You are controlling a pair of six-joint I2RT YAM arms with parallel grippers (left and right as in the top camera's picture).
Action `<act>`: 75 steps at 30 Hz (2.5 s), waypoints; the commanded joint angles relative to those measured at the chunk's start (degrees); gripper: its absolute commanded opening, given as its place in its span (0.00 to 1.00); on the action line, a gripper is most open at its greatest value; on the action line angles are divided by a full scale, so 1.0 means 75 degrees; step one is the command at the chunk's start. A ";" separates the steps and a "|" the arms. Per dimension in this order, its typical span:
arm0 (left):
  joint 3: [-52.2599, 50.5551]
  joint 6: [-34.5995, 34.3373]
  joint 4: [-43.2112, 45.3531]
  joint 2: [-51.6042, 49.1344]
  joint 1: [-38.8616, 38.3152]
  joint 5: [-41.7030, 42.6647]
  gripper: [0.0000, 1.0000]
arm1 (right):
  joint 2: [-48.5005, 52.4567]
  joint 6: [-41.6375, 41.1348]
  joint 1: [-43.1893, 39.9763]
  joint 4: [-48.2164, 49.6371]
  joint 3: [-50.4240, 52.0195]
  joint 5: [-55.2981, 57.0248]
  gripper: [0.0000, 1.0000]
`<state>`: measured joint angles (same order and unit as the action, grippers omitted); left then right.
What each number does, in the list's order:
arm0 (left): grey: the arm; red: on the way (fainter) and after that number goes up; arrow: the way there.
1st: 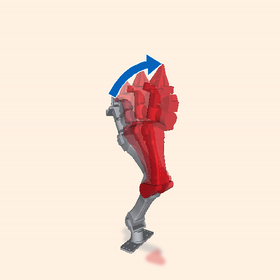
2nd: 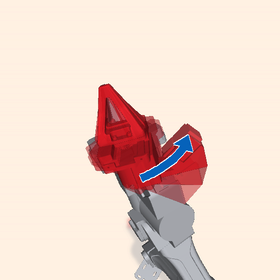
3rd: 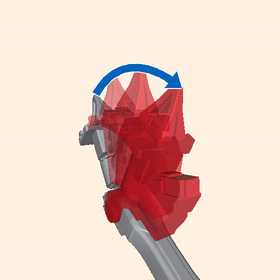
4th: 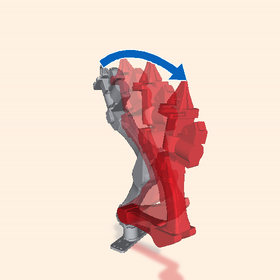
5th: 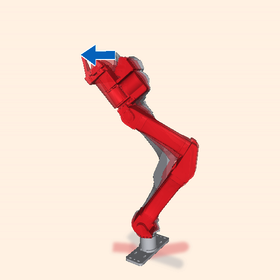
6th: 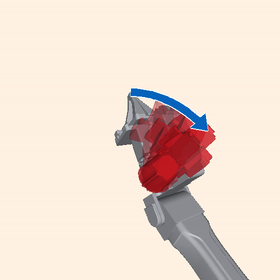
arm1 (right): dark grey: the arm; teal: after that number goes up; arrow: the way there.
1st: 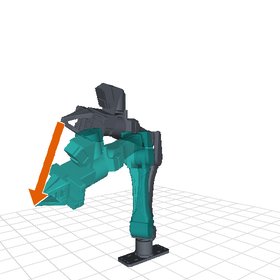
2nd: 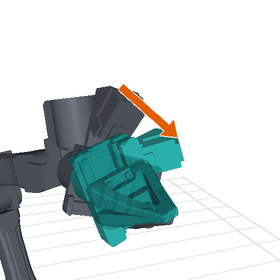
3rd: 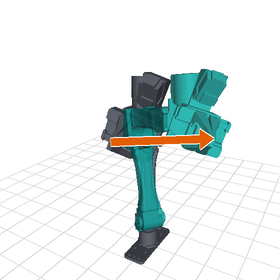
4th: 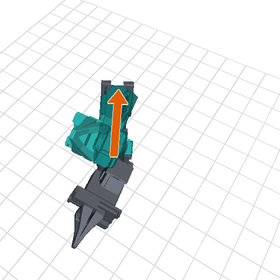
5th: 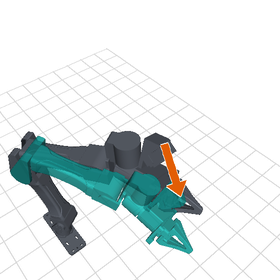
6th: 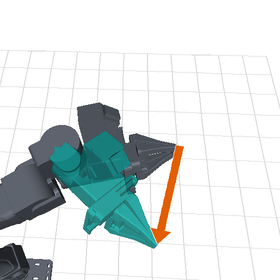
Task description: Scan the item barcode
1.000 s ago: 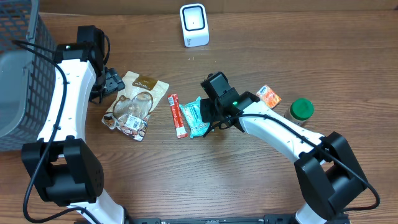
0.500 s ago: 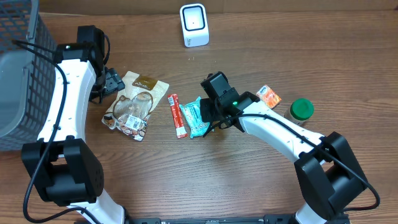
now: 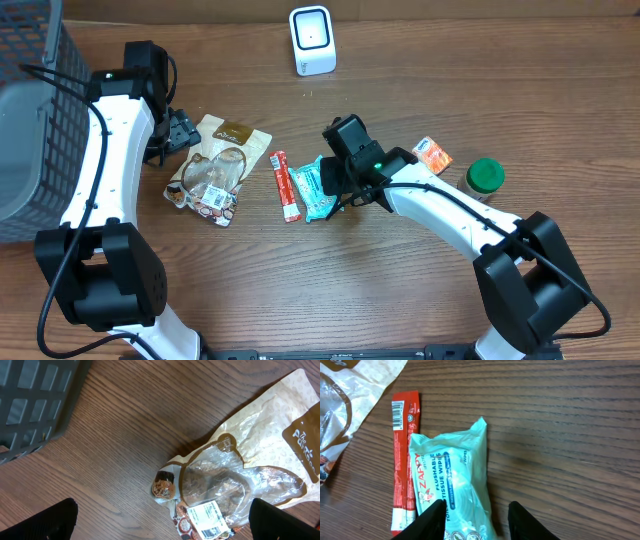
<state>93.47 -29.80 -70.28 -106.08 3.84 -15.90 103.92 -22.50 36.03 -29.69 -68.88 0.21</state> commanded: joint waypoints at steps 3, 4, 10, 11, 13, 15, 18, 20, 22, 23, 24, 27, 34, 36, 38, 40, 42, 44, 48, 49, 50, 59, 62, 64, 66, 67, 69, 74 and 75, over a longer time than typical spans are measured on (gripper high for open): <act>0.0131 0.0003 0.0009 0.0061 -0.0035 -0.0082 1.00 | 0.0210 -0.0032 -0.0003 0.0044 0.0050 -0.0099 0.41; 0.0131 0.0003 0.0009 0.0061 -0.0035 -0.0079 1.00 | 0.0248 -0.0032 -0.0003 0.0044 0.0050 -0.0102 0.41; 0.0131 0.0003 0.0009 0.0061 -0.0035 -0.0082 1.00 | 0.0513 -0.0032 -0.0003 0.0041 0.0050 -0.0187 0.41; 0.0131 0.0003 0.0009 0.0061 -0.0035 -0.0079 1.00 | 0.0516 -0.0032 -0.0003 0.0035 0.0050 -0.0204 0.41; 0.0131 0.0003 0.0009 0.0061 -0.0035 -0.0079 1.00 | 0.0519 -0.0035 -0.0003 0.0006 0.0050 -0.0251 0.41; 0.0131 0.0006 0.0009 0.0061 -0.0035 -0.0079 1.00 | 0.0522 -0.0032 -0.0003 -0.0041 0.0055 -0.0332 0.41; 0.0131 0.0006 0.0009 0.0061 -0.0035 -0.0082 1.00 | 0.0568 -0.0032 -0.0003 -0.0047 0.0079 -0.0498 0.41; 0.0131 0.0003 0.0009 0.0061 -0.0035 -0.0082 1.00 | 0.0688 -0.0032 -0.0003 -0.0052 0.0090 -0.0580 0.41; 0.0131 0.0003 0.0009 0.0061 -0.0035 -0.0082 1.00 | 0.0848 -0.0032 -0.0003 -0.0052 0.0093 -0.0670 0.41; 0.0131 0.0006 0.0009 0.0061 -0.0035 -0.0082 1.00 | 0.0959 -0.0035 -0.0003 -0.0050 0.0093 -0.0746 0.41; 0.0131 0.0006 0.0009 0.0061 -0.0035 -0.0082 1.00 | 0.1035 -0.0032 -0.0003 -0.0050 0.0093 -0.0790 0.42; 0.0131 0.0006 0.0009 0.0061 -0.0035 -0.0082 1.00 | 0.1186 -0.0032 -0.0006 -0.0076 0.0093 -0.0784 0.41; 0.0131 0.0006 0.0009 0.0061 -0.0035 -0.0082 1.00 | 0.1183 -0.0029 -0.0029 -0.0079 0.0082 -0.0784 0.15; 0.0131 0.0006 0.0009 0.0061 -0.0035 -0.0082 1.00 | 0.1070 0.0000 -0.0117 -0.0090 0.0000 -0.0784 0.04; 0.0131 0.0003 0.0009 0.0061 -0.0035 -0.0082 1.00 | 0.0924 0.0003 -0.0219 -0.0181 -0.0117 -0.0781 0.04; 0.0131 0.0003 0.0009 0.0061 -0.0035 -0.0082 1.00 | 0.0662 0.0061 -0.0376 -0.0370 -0.0303 -0.0778 0.04; 0.0131 0.0003 0.0009 0.0061 -0.0035 -0.0082 1.00 | 0.0163 0.0239 -0.0583 -0.0650 -0.0510 -0.0361 0.04; 0.0131 0.0006 0.0009 0.0061 -0.0035 -0.0082 1.00 | -0.0178 0.0504 -0.0641 -0.0801 -0.0530 0.0201 0.04; 0.0131 0.0006 0.0009 0.0061 -0.0035 -0.0082 1.00 | -0.0501 0.0874 -0.0586 -0.1230 -0.0530 0.1824 0.04; 0.0131 0.0003 0.0009 0.0061 -0.0035 -0.0079 1.00 | -0.0501 0.0901 -0.0530 -0.1355 -0.0530 0.2328 0.04; 0.0131 0.0003 0.0009 0.0061 -0.0035 -0.0082 1.00 | -0.0495 0.1000 -0.0484 -0.1460 -0.0525 0.2681 0.04; 0.0131 0.0006 0.0009 0.0061 -0.0035 -0.0082 1.00 | -0.0309 0.1201 0.0396 -0.1772 -0.0510 0.3777 0.04; 0.0131 0.0006 0.0009 0.0061 -0.0035 -0.0082 0.99 | -0.0277 0.0455 0.0344 -0.1830 -0.0510 0.3762 0.38; 0.0131 0.0006 0.0009 0.0061 -0.0035 -0.0082 1.00 | -0.0277 0.0140 0.0143 -0.1970 -0.0510 0.3398 0.45; 0.0131 0.0003 0.0009 0.0061 -0.0035 -0.0082 1.00 | -0.0265 0.0140 -0.0044 -0.2037 -0.0510 0.2687 0.49; 0.0131 0.0003 0.0009 0.0061 -0.0032 -0.0082 1.00 | -0.0251 0.0140 -0.0233 -0.2090 -0.0507 0.1915 0.49; 0.0131 0.0003 0.0009 0.0061 -0.0032 -0.0082 1.00 | -0.0224 0.0143 -0.0361 -0.2098 -0.0463 0.1690 0.50; 0.0131 0.0003 0.0009 0.0061 -0.0032 -0.0079 1.00 | -0.0178 0.0143 -0.0746 -0.2127 -0.0239 0.2288 0.60; 0.0131 0.0003 0.0009 0.0061 -0.0032 -0.0082 1.00 | -0.0181 0.0140 -0.0883 -0.2186 -0.0221 0.2028 0.60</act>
<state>93.49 -29.80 -70.28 -106.08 3.84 -15.90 101.91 -20.91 31.81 -45.71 -71.53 17.34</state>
